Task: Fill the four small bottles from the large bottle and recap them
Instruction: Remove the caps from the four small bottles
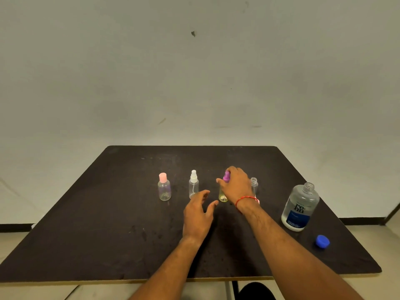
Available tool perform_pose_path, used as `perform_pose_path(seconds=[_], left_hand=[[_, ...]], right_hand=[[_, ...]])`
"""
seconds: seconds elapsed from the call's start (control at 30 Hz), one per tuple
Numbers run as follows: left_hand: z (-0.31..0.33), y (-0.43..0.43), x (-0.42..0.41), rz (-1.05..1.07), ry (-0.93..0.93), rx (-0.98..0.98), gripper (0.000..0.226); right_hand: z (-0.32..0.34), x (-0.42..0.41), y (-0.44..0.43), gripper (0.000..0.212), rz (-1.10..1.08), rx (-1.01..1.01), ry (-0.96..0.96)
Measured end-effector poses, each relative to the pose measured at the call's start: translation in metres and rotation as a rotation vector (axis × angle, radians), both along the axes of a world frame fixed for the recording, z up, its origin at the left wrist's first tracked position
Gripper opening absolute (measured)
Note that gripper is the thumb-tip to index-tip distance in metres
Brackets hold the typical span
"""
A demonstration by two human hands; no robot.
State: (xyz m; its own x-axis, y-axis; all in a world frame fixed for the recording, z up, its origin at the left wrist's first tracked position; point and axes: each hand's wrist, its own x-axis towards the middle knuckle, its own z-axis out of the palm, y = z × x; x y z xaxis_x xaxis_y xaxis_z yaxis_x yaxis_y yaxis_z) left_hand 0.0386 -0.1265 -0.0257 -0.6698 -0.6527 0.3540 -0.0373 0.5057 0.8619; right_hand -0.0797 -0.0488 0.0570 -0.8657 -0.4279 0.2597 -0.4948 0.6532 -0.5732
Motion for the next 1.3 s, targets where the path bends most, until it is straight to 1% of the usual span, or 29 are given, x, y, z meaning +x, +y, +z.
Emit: perform_pose_path(seconds=[0.1, 0.27, 0.43, 0.57, 0.73, 0.9, 0.97, 1.07, 1.13, 1.2, 1.3], left_hand=[[0.000, 0.001, 0.001, -0.015, -0.025, -0.038, 0.049], [0.002, 0.001, 0.002, -0.025, -0.026, -0.031, 0.056], [0.006, 0.003, 0.005, -0.056, -0.001, -0.040, 0.049], [0.005, 0.003, 0.006, -0.064, 0.005, -0.089, 0.043], [0.002, 0.003, 0.005, -0.090, 0.020, -0.076, 0.040], [0.001, 0.002, 0.004, -0.125, 0.007, -0.072, 0.032], [0.001, 0.001, 0.004, -0.145, 0.015, -0.055, 0.032], [0.001, 0.001, 0.005, -0.163, 0.030, -0.059, 0.038], [0.001, 0.001, 0.004, -0.164, 0.039, -0.072, 0.039], [-0.001, 0.000, 0.003, -0.165, 0.028, -0.084, 0.039], [-0.004, 0.000, 0.002, -0.166, -0.005, -0.141, 0.045]], right_hand=[[-0.002, -0.001, 0.000, 0.017, 0.004, -0.011, -0.004], [0.000, 0.015, 0.002, 0.016, 0.087, -0.065, -0.049], [0.000, 0.030, 0.005, 0.017, 0.171, -0.153, -0.080], [0.001, 0.029, 0.009, 0.019, 0.238, -0.131, -0.065], [0.002, 0.022, 0.016, 0.017, 0.364, -0.133, -0.092], [0.006, 0.017, 0.024, 0.013, 0.459, -0.077, -0.104], [0.008, 0.016, 0.026, 0.010, 0.510, -0.063, -0.116], [0.013, 0.014, 0.031, 0.006, 0.594, -0.061, -0.121], [0.016, 0.012, 0.034, 0.002, 0.611, -0.056, -0.133], [0.018, 0.013, 0.035, 0.008, 0.572, -0.013, -0.143], [0.020, 0.015, 0.031, 0.027, 0.408, 0.124, -0.025]])
